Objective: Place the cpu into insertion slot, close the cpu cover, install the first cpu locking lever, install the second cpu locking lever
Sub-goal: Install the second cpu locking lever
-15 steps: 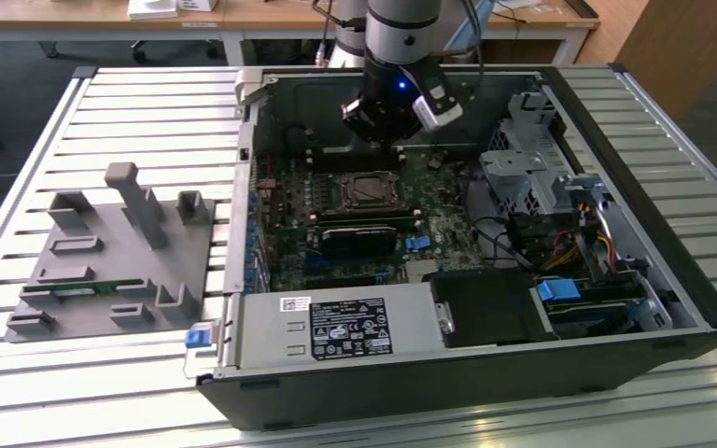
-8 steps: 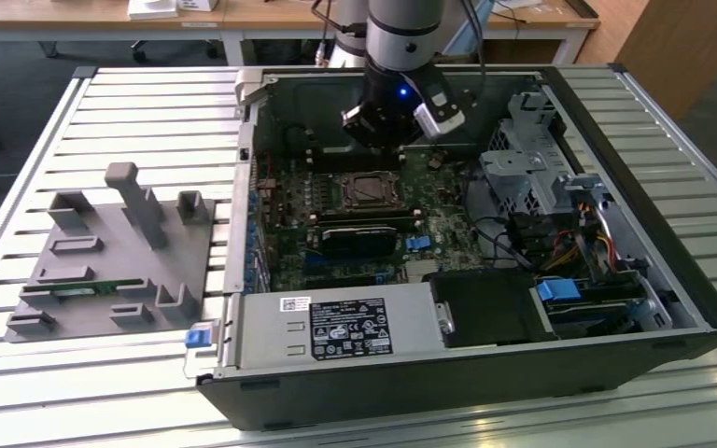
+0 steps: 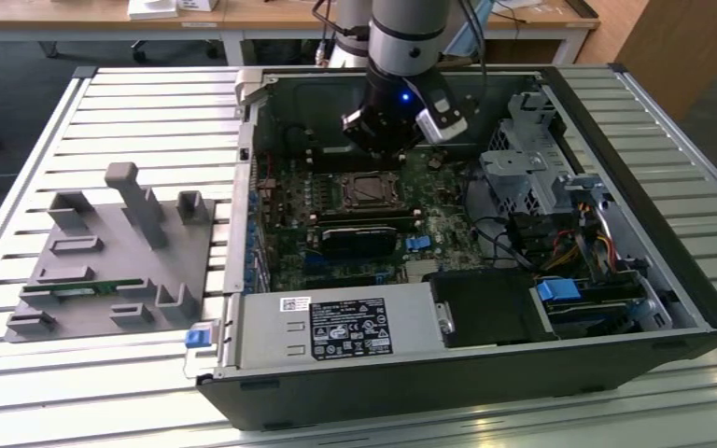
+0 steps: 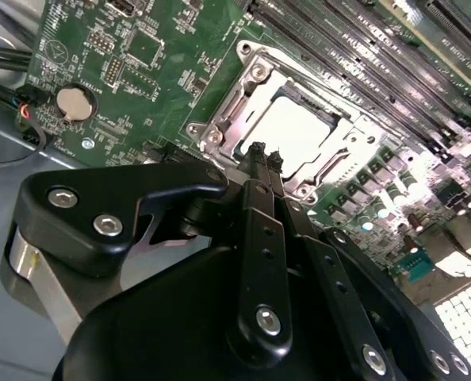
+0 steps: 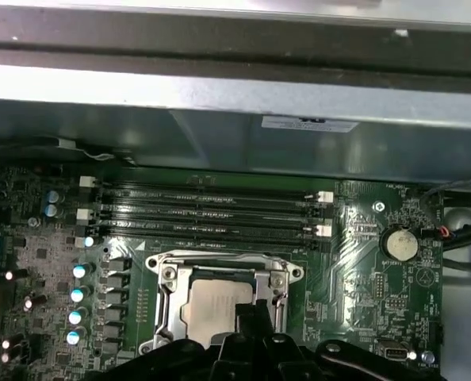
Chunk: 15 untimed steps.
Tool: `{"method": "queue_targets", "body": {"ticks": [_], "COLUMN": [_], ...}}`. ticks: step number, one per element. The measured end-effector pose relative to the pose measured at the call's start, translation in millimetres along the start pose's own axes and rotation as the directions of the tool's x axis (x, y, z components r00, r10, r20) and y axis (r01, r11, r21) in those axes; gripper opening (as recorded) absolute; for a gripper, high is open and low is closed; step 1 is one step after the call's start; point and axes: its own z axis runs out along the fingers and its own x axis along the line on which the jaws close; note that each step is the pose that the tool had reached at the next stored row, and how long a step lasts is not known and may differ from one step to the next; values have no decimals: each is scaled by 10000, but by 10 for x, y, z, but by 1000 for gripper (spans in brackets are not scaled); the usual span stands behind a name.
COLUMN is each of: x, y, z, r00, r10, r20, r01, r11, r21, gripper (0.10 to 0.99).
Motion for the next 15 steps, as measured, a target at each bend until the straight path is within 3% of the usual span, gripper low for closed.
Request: {"method": "queue_targets", "body": {"ticks": [8,13,15], "x": [7,-19,-23], "y": [-181,-210,-212], "z": [-15,-18,-18], "r00": [10000,9990,9987], "r10": [3,33,35], "r20": [-32,-442,-511], "r01": [-4,-42,-48], "r11": [10000,9998,9997], "r21": [-8,-196,-247], "gripper": [106,106,106]}}
